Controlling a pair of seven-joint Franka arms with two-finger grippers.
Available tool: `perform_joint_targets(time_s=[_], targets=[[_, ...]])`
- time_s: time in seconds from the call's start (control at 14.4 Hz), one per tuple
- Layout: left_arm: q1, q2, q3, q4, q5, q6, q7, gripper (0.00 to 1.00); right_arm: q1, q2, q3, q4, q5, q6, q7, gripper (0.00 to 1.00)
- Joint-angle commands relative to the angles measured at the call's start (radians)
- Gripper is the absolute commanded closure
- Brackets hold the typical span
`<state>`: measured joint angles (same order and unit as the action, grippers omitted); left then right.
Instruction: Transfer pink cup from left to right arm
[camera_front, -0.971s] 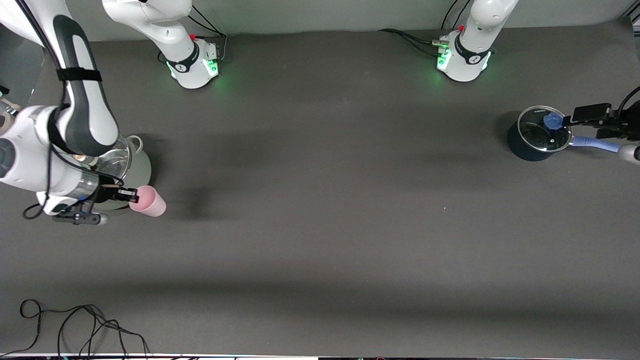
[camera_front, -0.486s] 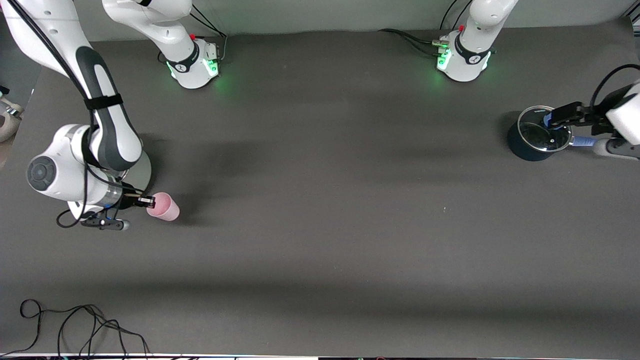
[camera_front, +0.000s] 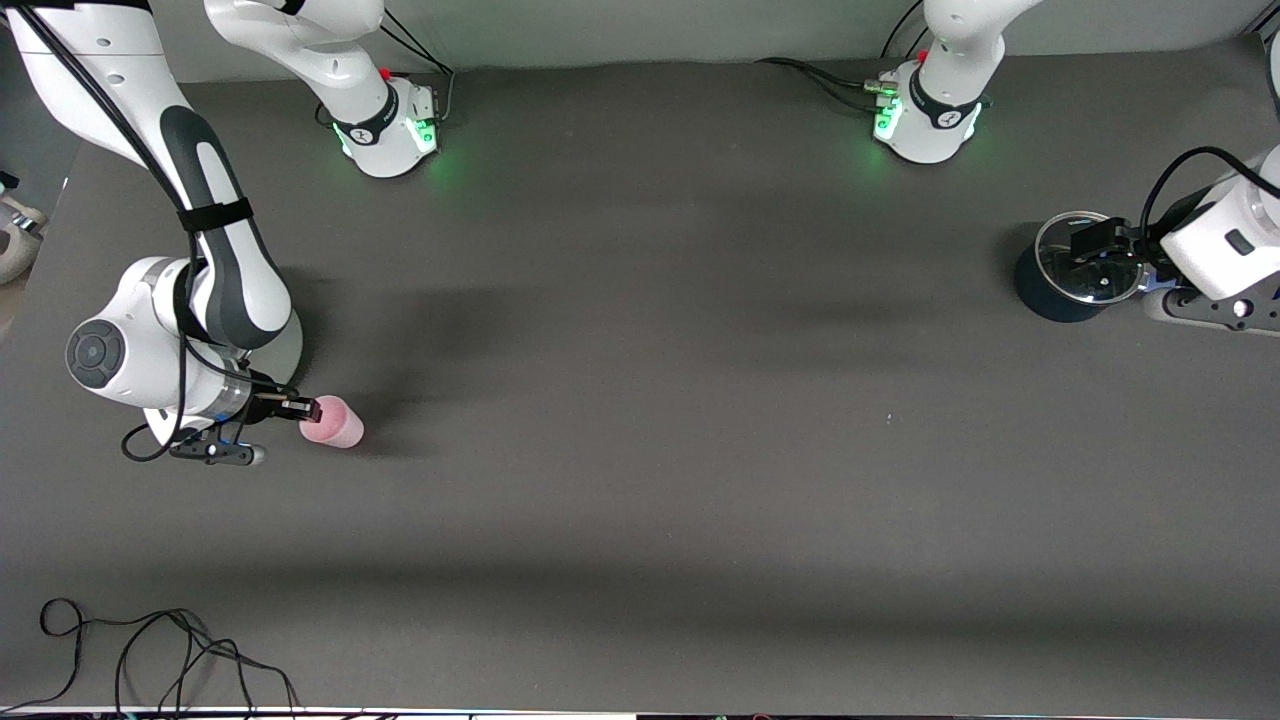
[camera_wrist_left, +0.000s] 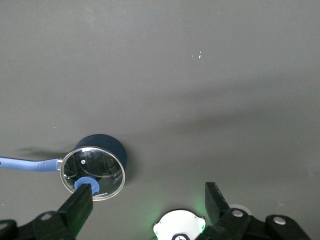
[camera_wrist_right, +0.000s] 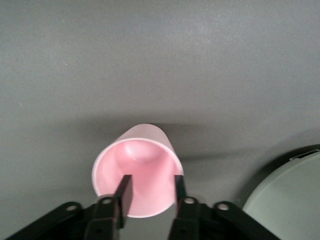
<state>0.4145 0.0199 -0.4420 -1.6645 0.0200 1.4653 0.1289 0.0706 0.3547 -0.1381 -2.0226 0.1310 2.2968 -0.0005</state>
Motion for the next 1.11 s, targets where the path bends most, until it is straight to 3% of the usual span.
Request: perform_joint_targets(time_s=[0.0,0.07,0.14,0.56,0.76,1.04], targets=[[-0.369,-0.028,0.364,-0.009,0.002,0.015,-0.014,0.0,0.011,-0.066,-0.006,0.004,0.019,-0.037,-0.015,0.08],[-0.42,-0.022,0.415,0.003,0.001,0.015,-0.014,0.0,0.012,-0.094,-0.005,0.008,0.019,-0.066,-0.012,0.04],[-0.433,-0.012,0.424,0.012,-0.002,0.013,-0.017,0.0,0.012,-0.126,-0.003,0.021,0.019,-0.095,-0.007,0.0],[-0.439,0.003,0.419,0.037,-0.017,0.027,-0.114,0.0,0.043,-0.298,-0.005,0.08,0.002,-0.213,-0.007,0.0],[-0.438,0.006,0.419,0.035,-0.015,0.046,-0.114,0.0,0.043,-0.313,-0.006,0.209,-0.091,-0.38,-0.006,0.0],[-0.434,0.009,0.419,0.034,-0.009,0.058,-0.109,0.0,0.032,-0.313,-0.011,0.395,-0.1,-0.601,-0.006,0.0]])
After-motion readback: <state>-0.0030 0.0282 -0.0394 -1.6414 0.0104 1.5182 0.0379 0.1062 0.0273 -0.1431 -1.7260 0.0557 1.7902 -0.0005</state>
